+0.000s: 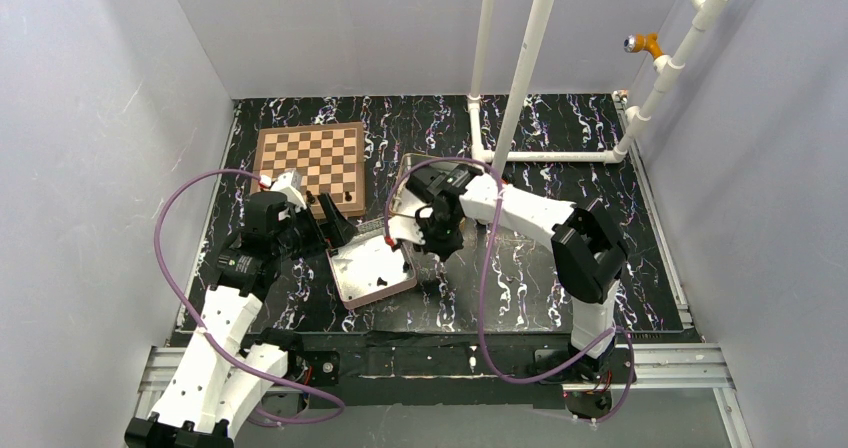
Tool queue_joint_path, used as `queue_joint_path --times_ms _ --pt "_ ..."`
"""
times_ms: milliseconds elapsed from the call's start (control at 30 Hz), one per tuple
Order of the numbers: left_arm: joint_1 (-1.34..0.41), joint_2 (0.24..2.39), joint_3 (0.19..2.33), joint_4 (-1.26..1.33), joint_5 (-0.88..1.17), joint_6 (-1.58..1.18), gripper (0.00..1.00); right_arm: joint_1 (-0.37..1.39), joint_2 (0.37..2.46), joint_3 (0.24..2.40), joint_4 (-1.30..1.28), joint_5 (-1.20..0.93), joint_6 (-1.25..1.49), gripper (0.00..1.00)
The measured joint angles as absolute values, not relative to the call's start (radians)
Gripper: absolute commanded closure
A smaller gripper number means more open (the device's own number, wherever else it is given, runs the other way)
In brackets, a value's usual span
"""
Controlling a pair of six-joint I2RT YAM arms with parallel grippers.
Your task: Set up the chess pieces on the board
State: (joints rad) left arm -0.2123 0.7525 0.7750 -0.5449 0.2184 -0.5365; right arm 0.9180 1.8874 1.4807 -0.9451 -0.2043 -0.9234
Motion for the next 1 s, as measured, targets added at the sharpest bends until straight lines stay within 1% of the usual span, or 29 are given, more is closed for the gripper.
queue_joint_path --times_ms 167,333,467,567,667,767,833,1000 --pt "-0.212 0.720 0.758 -0.525 0.232 -0.555 0.05 0.962 1.892 1.439 -0.889 -0.130 -0.858 0.95" --pt "-0.212 0.685 0.730 -0.521 0.241 -0.579 0.06 0.964 1.898 1.435 -0.846 -0.092 -0.815 0.89" --pt "-0.212 0.663 0.713 -0.524 0.247 -0.595 0.06 0.965 1.913 1.424 -0.831 -0.076 -0.798 0.87" --pt "-0.212 0.650 0.709 -0.524 0.249 -0.604 0.06 0.970 1.922 1.414 -0.828 -0.072 -0.785 0.83" --pt "-0.212 0.636 0.708 -0.524 0.249 -0.611 0.06 0.972 1.925 1.409 -0.827 -0.072 -0.776 0.75" --pt "-0.212 0.626 0.707 -0.525 0.252 -0.616 0.07 0.972 1.925 1.409 -0.826 -0.073 -0.765 0.65" --pt "-0.212 0.624 0.707 -0.525 0.257 -0.618 0.08 0.973 1.925 1.409 -0.826 -0.074 -0.760 0.57" --pt "-0.212 0.625 0.706 -0.526 0.289 -0.612 0.10 0.976 1.925 1.409 -0.826 -0.081 -0.746 0.46"
